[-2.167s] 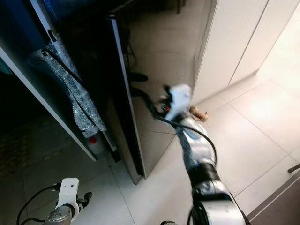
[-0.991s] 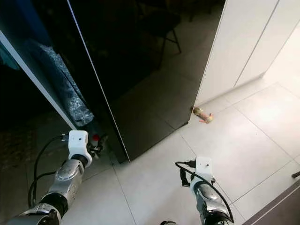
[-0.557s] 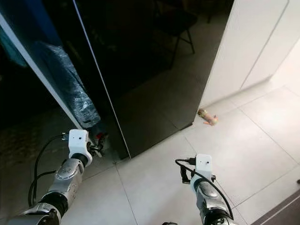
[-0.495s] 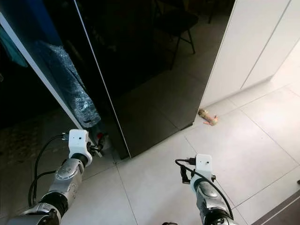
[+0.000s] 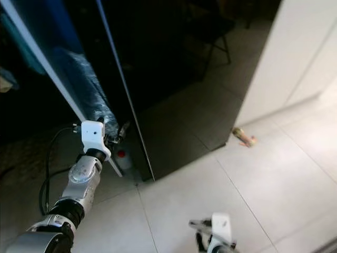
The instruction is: Restocking fridge
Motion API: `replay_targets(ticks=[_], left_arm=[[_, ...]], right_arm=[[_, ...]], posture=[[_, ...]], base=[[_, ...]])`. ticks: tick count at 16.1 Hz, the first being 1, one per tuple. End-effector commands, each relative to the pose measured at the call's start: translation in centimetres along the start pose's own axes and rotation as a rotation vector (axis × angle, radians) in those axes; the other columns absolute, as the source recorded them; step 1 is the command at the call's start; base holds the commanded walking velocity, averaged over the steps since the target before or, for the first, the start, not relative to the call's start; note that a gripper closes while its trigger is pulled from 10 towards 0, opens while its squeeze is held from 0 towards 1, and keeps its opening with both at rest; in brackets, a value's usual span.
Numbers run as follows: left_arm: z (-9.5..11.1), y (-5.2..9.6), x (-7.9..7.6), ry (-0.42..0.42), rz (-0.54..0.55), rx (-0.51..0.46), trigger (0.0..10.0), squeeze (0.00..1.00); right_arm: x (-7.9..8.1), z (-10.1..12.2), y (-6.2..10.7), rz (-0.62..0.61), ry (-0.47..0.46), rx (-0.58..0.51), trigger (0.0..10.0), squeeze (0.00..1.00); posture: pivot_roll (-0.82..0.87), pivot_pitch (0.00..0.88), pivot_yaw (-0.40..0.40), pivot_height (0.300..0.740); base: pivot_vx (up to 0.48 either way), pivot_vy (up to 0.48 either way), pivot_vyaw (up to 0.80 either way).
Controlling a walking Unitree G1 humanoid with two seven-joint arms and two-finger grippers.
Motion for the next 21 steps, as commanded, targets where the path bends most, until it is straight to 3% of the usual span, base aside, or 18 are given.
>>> replay_targets(ticks=[1, 8, 21], left_arm=[[-0.8, 0.6, 0.7, -0.015, 0.018, 0.029, 10.0, 0.0], [-0.3, 0.5, 0.8, -0.03, 0.028, 0.009, 10.0, 0.0], [1.0, -0.1, 1.2, -0.042, 0.064, -0.038, 10.0, 0.0]], right_arm=[[0.4, 0.0, 0.0, 0.012, -0.009, -0.009, 10.0, 0.0], [1.0, 0.0, -0.1, 0.044, 0.022, -0.001, 10.0, 0.0], [1.1, -0.1, -0.1, 0.064, 0.028, 0.016, 10.0, 0.0]], posture=[[-0.05, 0.127, 0.059, 0.74], [-0.05, 0.135, 0.062, 0.74], [-0.06, 0.138, 0.063, 0.74]], base=[[0.341, 0.0, 0.0], [0.335, 0.0, 0.0], [0.0, 0.0, 0.0]])
Point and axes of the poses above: a point about 5 cm out from each wrist's last joint towards the gripper, its own y axis pointing back from the gripper into the wrist, its own z axis along the axis of the wrist's last joint, x = y × z, the point moved 3 cm from there along -y, pointing out of the wrist towards the gripper, and after that the axes turned 2 degrees about -y, right-handed, at the moved point
